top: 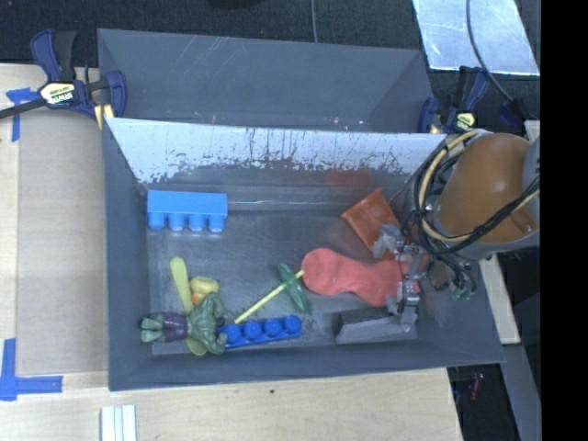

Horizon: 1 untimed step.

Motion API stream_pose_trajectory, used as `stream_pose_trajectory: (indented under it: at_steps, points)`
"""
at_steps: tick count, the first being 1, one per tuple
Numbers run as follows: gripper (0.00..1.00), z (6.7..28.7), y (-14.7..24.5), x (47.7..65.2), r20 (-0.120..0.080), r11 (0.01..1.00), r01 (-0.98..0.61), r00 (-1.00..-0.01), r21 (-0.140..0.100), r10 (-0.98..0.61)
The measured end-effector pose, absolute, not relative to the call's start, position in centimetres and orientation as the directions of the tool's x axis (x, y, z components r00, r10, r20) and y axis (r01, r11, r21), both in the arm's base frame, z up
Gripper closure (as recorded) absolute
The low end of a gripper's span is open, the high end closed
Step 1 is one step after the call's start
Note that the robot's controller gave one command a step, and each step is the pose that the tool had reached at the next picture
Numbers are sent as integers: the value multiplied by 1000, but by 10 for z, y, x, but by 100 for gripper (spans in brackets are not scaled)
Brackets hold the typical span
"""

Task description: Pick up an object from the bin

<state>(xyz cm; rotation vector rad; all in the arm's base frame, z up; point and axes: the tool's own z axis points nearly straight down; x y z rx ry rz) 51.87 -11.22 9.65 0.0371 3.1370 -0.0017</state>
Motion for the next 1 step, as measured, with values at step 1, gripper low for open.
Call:
stream_pose_trajectory:
  at_steps: [1]
  points:
    - [100,84,-111,514,-14,1000,24,-1000,-3,24]
